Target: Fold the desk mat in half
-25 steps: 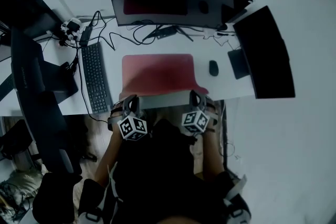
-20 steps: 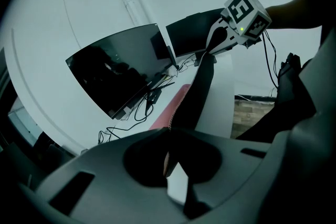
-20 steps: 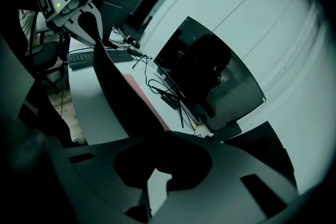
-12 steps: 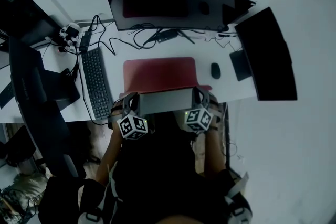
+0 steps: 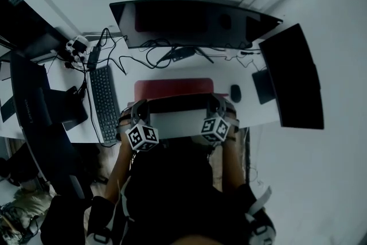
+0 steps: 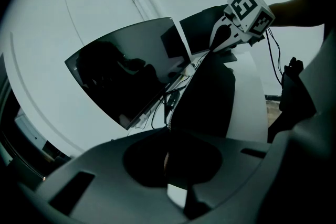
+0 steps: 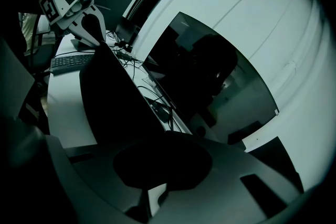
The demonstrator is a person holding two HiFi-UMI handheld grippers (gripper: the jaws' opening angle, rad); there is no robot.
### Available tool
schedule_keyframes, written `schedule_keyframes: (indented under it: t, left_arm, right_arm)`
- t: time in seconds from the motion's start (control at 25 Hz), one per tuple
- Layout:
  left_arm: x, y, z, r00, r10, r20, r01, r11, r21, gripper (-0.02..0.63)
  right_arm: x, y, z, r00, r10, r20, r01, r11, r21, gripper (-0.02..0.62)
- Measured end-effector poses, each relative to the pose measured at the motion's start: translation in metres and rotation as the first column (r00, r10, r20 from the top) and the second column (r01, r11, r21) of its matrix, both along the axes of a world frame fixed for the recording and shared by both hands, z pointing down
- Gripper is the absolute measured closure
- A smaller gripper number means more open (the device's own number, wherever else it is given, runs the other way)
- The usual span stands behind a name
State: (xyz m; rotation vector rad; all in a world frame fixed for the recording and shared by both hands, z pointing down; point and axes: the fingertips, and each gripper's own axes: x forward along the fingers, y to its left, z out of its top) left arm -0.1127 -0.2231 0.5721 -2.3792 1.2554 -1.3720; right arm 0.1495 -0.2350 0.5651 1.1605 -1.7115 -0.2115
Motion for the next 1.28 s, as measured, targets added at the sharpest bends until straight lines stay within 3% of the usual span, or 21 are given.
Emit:
schedule_keyframes:
  t: [0.28, 0.52, 1.28]
  left_arm:
    - [-0.007, -0.037, 0.009, 1.0, -0.022, 0.006, 0.022, 1.0, -0.02, 0.584]
    - [-0.013, -0.06, 0.026, 0.998, -0.061, 0.024, 0.063, 0.995, -0.082, 0.584]
    - [0.003, -0.139, 0.08, 0.994, -0.058, 0.094, 0.072, 0.986, -0.152, 0.584]
  right_arm:
    - [-0.011, -0.049, 0.005, 0.999, -0.035, 0.003, 0.035, 0.999, -0.016, 0.577]
    - [-0.017, -0.079, 0.021, 0.998, -0.054, 0.007, 0.055, 0.997, -0.051, 0.577]
    - [0.0, -0.146, 0.091, 0.998, -0.058, 0.025, 0.062, 0.981, -0.181, 0.577]
